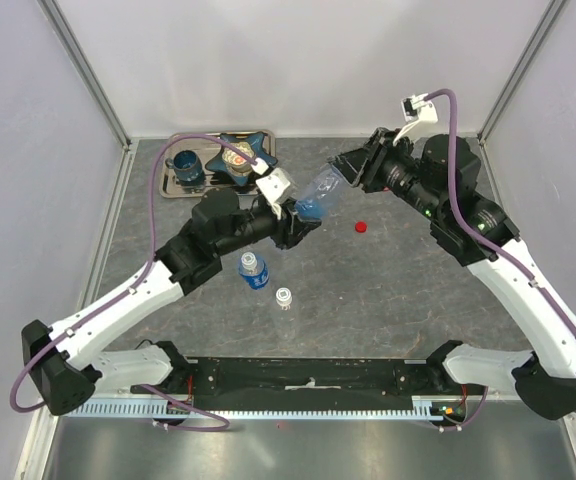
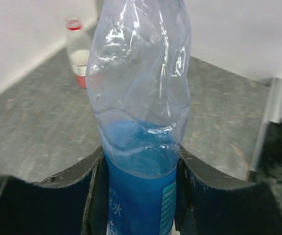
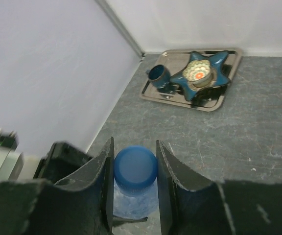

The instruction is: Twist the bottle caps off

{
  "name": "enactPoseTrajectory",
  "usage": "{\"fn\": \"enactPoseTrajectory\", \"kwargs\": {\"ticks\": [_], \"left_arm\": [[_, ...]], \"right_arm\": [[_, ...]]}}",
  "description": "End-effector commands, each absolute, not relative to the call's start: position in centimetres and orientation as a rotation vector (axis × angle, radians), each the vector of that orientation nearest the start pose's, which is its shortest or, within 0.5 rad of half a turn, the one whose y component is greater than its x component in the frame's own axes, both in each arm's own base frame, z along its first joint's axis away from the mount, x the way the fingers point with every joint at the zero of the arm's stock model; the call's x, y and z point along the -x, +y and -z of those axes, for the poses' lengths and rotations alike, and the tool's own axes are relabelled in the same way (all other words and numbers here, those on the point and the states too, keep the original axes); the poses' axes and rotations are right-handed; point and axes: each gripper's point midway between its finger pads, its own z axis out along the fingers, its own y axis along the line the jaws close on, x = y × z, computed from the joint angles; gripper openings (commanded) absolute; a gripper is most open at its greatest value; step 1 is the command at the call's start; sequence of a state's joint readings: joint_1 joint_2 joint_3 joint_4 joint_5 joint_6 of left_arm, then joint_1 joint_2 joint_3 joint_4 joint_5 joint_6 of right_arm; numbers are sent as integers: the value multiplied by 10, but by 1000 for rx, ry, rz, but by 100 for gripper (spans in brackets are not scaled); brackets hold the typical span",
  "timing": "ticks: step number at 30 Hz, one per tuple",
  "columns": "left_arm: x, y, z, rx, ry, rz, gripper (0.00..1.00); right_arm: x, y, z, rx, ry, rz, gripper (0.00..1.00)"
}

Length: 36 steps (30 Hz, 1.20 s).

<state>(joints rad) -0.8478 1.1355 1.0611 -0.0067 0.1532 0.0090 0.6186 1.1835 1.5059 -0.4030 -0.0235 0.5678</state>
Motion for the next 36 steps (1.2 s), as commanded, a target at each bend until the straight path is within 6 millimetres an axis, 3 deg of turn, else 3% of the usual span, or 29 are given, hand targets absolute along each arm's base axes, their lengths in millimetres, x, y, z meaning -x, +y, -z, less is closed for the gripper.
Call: {"fn": "enactPoseTrajectory", "kwargs": {"ticks": [1, 2, 4, 9, 13, 21, 28, 32, 36], "left_arm": [[-173, -326, -403, -1043, 1212, 1260, 44], [-157, -326, -400, -1136, 1184, 1370, 44], [-143, -317, -409, -1203, 1145, 1489, 44], [-132, -300, -411, -1287, 1146, 1653, 45], [-122, -288, -411, -1361, 1111, 1716, 45], [-120, -287, -411, -1377, 1094, 1731, 47], [-121, -288, -413, -1371, 1098, 1743, 48], [-123, -289, -413, -1361, 1099, 1741, 48], [-126, -291, -411, -1347, 1119, 1741, 48]], "right_arm": [[-265, 256, -456, 359, 1643, -986, 0], [-262, 257, -459, 380, 1626, -992, 0], [-249, 261, -464, 474, 1588, -1027, 0], [-219, 271, -477, 664, 1481, -1119, 0], [-193, 276, -483, 810, 1386, -1191, 0], [-149, 283, -484, 1051, 1254, -1353, 0], [-142, 285, -482, 1095, 1234, -1397, 0], [-148, 286, -484, 1048, 1254, -1375, 0], [-165, 283, -495, 921, 1290, -1319, 44]]}}
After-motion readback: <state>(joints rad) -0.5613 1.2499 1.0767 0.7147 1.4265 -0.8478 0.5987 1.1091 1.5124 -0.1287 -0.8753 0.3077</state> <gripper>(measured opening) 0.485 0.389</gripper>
